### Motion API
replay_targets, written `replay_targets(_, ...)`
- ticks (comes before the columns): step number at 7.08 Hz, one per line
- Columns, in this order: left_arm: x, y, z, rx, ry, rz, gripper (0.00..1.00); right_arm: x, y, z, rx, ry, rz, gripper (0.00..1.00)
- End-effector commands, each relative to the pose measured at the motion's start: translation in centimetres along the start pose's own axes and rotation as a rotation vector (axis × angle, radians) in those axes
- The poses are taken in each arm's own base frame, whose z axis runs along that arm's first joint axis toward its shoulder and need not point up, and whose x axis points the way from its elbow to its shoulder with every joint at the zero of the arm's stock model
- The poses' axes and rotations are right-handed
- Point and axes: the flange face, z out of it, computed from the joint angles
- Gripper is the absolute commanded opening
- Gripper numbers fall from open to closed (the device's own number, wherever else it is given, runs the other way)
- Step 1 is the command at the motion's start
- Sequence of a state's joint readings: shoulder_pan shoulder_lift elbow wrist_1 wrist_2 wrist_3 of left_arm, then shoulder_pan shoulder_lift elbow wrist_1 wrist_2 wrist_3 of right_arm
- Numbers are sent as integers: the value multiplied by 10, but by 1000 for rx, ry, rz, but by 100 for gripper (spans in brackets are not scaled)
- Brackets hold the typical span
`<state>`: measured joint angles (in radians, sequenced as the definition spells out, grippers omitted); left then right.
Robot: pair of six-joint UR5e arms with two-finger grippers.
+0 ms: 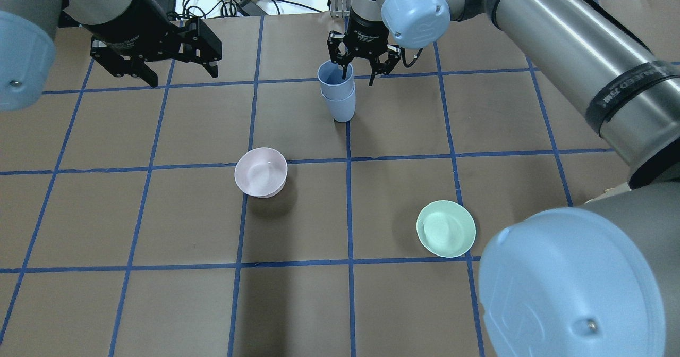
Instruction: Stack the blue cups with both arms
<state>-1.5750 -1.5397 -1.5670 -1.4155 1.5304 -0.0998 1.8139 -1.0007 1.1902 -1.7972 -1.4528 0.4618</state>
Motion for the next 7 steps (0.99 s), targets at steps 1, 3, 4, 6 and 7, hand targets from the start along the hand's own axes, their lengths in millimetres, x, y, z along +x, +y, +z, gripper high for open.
replay_targets(1,0,2,-2,0,0,0,100,22,-8,-43,76,52,-5,100)
replay_targets(3,0,4,0,-6,0,0,100,77,14,-90,-12,104,-80,100)
replay_targets(4,-1,6,1,-7,-1,-1,100,121,20,-113,-13,103,-154,100)
replay_targets(6,-1,8,2,-9,-1,-1,100,165,81,-116,-40,107,-162,100)
replay_targets(7,-1,8,1,-8,-1,-1,100,176,110,-114,-52,110,-155,100)
